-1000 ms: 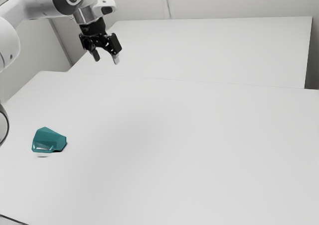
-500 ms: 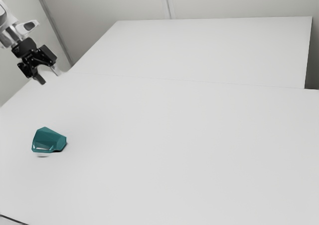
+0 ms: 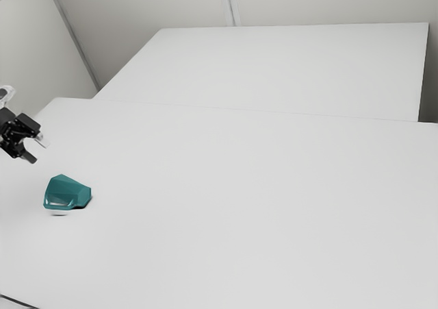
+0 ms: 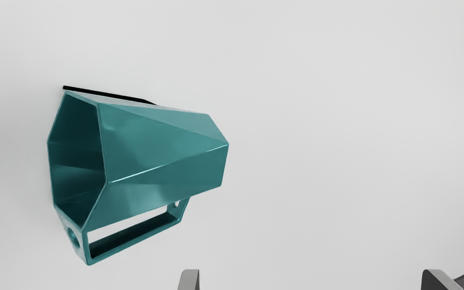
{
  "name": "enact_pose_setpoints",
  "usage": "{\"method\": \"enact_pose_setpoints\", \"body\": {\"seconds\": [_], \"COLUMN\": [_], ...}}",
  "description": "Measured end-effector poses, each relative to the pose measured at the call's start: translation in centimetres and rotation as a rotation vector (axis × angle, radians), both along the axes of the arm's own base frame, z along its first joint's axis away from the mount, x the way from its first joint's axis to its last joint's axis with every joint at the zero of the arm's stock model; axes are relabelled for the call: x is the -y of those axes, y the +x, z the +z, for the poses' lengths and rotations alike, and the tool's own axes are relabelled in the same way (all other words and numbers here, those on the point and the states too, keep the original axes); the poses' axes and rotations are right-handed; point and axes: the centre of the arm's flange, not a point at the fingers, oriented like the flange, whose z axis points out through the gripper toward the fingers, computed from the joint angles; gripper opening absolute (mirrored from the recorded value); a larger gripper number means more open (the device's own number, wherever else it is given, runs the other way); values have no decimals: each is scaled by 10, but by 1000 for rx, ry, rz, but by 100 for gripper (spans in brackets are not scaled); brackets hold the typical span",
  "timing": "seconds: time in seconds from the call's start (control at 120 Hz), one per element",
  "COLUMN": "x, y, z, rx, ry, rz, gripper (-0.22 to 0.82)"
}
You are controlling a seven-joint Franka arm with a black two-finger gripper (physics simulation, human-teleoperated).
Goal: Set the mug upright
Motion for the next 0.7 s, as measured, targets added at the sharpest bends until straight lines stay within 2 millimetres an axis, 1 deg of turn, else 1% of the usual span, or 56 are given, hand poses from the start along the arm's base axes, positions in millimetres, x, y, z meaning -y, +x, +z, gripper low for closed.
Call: {"method": "enact_pose_setpoints", "body": {"seconds": [0.033,0.15,0.225,0.392,0.533,0.7], "x": [-5,-31,-40,-44,-49,-39], "y": [-1,-10,-8,1,1,3], "z": [-8,-36,-52,-78,-105,-125], "rx": [2,12,28,83,113,142], "ry": [-5,-24,-34,-56,-89,-134], "rz": [-4,7,4,2,21,20], "gripper": [60,60,60,60,60,60]}}
